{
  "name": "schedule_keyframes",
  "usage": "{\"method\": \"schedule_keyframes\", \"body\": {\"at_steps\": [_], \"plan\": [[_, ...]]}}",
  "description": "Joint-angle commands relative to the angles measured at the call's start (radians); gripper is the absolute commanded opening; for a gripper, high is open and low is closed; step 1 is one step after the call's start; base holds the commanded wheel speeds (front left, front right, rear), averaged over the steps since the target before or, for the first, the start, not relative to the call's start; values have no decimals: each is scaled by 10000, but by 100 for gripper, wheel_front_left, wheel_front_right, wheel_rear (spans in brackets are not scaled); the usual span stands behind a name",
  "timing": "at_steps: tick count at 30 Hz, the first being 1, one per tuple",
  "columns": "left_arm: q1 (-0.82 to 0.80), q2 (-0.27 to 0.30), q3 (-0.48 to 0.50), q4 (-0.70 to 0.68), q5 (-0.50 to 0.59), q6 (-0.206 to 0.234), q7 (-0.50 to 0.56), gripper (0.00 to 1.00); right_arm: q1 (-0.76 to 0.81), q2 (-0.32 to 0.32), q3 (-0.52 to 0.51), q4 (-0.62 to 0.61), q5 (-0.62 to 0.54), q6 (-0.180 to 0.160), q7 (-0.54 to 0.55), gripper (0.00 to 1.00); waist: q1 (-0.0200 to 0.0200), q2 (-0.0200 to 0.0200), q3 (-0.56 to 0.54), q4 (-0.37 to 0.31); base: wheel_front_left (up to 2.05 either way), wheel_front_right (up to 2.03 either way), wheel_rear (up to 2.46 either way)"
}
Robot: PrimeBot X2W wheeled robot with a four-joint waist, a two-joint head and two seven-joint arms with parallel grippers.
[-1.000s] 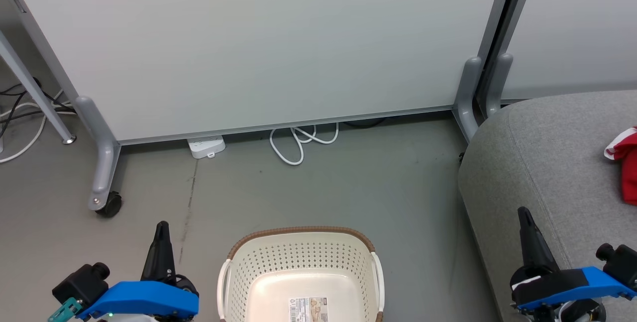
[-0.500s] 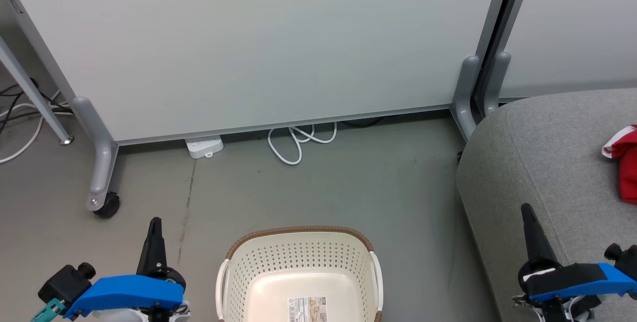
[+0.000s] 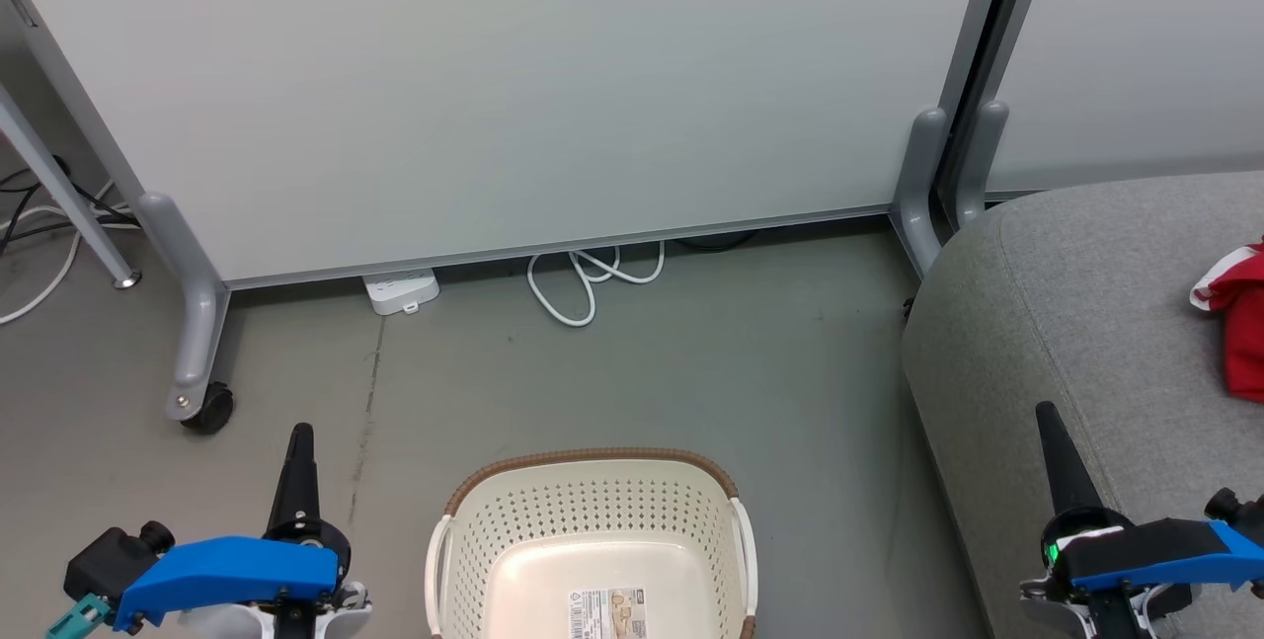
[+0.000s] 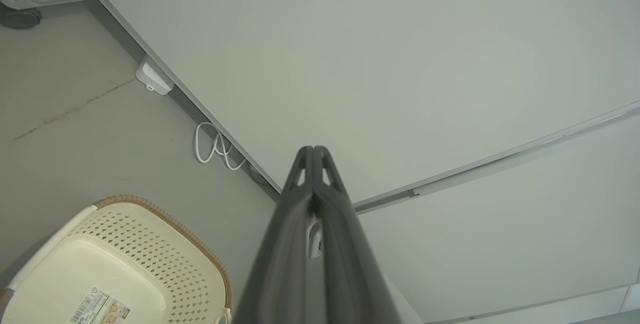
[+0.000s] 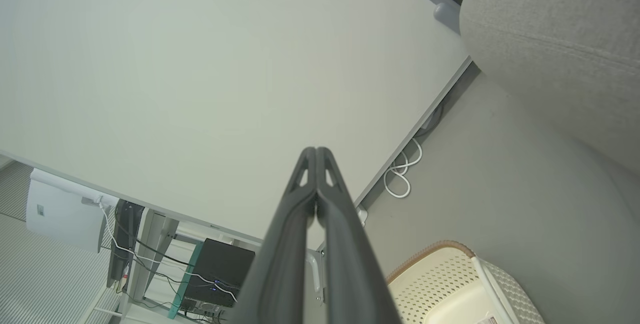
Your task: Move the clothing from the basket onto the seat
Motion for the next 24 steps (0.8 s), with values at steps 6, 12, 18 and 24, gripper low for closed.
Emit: {"method": "schedule_keyframes", "body": {"at_steps": [6,12,18,24], "plan": [[-286,3,166,-105,-815,-102,196,0,-277,25,-89,-142,820,3,200,0,-1,0,8,-24,0,0,0],[-337,2,268,-102,-1398,-145,347,0,-305,39,-133,-160,1389,3,351,0,-1,0,15,-45,0,0,0],[-380,2,355,-97,-1947,-180,479,0,-292,52,-173,-164,1925,3,482,0,-1,0,23,-67,0,0,0],[-403,1,423,-91,-2470,-195,621,0,-315,64,-210,-177,2439,3,630,0,-1,0,30,-89,0,0,0]]}}
